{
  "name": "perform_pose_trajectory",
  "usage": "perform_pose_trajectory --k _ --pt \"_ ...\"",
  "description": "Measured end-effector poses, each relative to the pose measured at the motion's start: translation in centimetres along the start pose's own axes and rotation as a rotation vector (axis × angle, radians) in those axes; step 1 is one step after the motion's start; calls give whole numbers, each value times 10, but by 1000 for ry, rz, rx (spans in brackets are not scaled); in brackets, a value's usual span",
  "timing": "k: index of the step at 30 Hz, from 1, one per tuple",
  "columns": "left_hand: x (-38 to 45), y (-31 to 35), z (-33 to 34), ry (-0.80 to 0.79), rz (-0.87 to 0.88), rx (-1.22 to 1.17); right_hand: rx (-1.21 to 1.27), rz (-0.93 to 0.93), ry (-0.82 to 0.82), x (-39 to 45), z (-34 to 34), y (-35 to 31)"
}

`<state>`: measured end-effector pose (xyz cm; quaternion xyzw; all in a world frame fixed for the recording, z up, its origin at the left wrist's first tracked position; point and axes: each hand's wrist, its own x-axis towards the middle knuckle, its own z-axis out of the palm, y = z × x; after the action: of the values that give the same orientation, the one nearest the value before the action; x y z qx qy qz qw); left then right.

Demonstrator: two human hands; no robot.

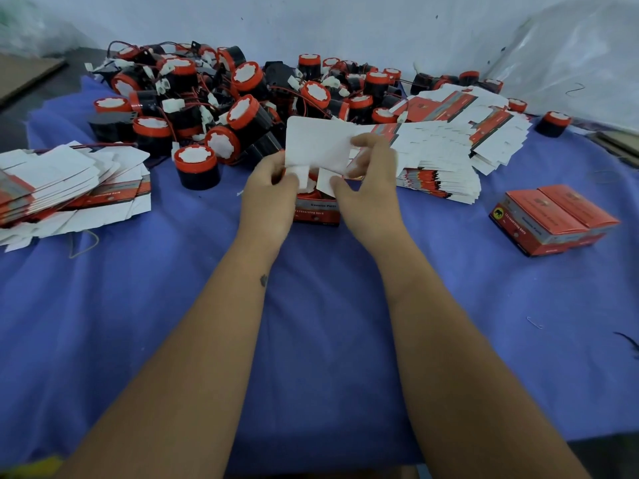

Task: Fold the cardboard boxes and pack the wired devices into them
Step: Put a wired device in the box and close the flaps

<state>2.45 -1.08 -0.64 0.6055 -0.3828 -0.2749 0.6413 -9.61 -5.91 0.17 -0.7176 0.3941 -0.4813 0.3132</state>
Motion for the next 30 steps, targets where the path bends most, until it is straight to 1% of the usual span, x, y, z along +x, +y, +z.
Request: perform_pose_trajectory --k 2,6,8,9,10,12,14,15,16,18,20,24,30 --pt "-1 -3 1 7 47 86 8 -35 50 2 -1 0" --pt "1 -5 0 72 94 58 -69 -39 -64 5 -1 0" --pt "0 -3 -2 139 156 65 -58 -12 -75 5 -2 0" --pt "0 -2 -3 163 151 51 -39 11 -79 4 -2 0" --pt "0 -1 -4 181 119 4 3 41 -82 4 -2 0" --pt "1 1 -6 204 3 -170 176 133 -79 4 -4 -1" --pt "2 2 -7 191 -73 -278 316 189 -95 3 -7 -1" --pt "1 3 -6 165 -65 -249 307 185 -116 2 -8 -1" --pt "1 2 -5 132 -29 -165 250 164 -153 1 -8 0" --pt "-1 -1 -3 88 93 69 43 70 -260 0 -8 4" --pt "-2 -3 -2 67 143 160 -78 0 -322 0 -7 7" --pt "-2 -2 -1 -5 115 119 -113 -63 -296 2 -5 12" --pt "-2 -3 -1 -81 206 245 -142 -112 -203 3 2 11"
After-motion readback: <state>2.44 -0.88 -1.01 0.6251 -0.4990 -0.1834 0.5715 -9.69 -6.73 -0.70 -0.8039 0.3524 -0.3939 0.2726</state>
